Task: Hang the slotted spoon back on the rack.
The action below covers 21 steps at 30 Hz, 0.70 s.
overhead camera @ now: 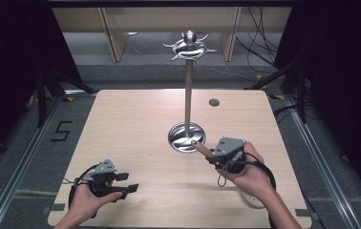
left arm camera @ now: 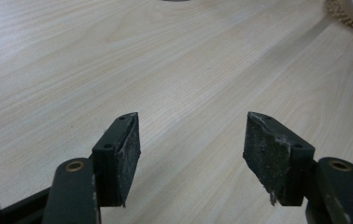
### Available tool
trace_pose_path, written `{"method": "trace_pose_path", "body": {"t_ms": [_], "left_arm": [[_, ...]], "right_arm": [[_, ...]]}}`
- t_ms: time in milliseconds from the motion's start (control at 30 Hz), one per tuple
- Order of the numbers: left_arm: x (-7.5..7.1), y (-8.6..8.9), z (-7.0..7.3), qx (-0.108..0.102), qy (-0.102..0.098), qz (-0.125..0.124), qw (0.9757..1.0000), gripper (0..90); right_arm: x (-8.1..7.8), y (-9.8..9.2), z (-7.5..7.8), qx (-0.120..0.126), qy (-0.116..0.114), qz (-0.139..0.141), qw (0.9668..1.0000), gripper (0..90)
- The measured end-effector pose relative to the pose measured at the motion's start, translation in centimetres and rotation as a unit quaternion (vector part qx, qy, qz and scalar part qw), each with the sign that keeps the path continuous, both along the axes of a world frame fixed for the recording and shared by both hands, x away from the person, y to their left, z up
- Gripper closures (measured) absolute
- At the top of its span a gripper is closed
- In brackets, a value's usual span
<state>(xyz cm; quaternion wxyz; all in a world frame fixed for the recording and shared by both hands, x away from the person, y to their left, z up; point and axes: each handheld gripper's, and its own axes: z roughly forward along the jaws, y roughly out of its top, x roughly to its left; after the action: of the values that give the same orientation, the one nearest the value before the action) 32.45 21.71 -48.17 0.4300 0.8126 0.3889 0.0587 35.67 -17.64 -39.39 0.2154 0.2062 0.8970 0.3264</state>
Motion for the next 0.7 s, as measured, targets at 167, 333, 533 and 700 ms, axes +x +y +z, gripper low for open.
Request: {"method": "trace_pose_path", "body": {"t_ms": [167,333,533,700], "left_arm": [[0.0,0.0,0.0,-0.001,0.0,0.0,1.0,35.5],[0.0,0.0,0.0,0.0,0.001,0.0,1.0,35.6],[0.0,0.0,0.0,0.001,0.0,0.0,1.0,35.6],[0.0,0.0,0.0,0.001,0.001,0.0,1.0,35.5]], "right_arm": [[0.1,-0.4,0.5,0.027,-0.02,-0.015,0.9993,70.5],[-0.1,-0.9,1.0,0.061,-0.054,-0.049,0.9955,70.5],[0.0,-1.5,1.3,0.093,-0.075,-0.072,0.9903,70.5],[-0.1,-1.6,1.5,0.097,-0.07,-0.072,0.9902,70.5]]}}
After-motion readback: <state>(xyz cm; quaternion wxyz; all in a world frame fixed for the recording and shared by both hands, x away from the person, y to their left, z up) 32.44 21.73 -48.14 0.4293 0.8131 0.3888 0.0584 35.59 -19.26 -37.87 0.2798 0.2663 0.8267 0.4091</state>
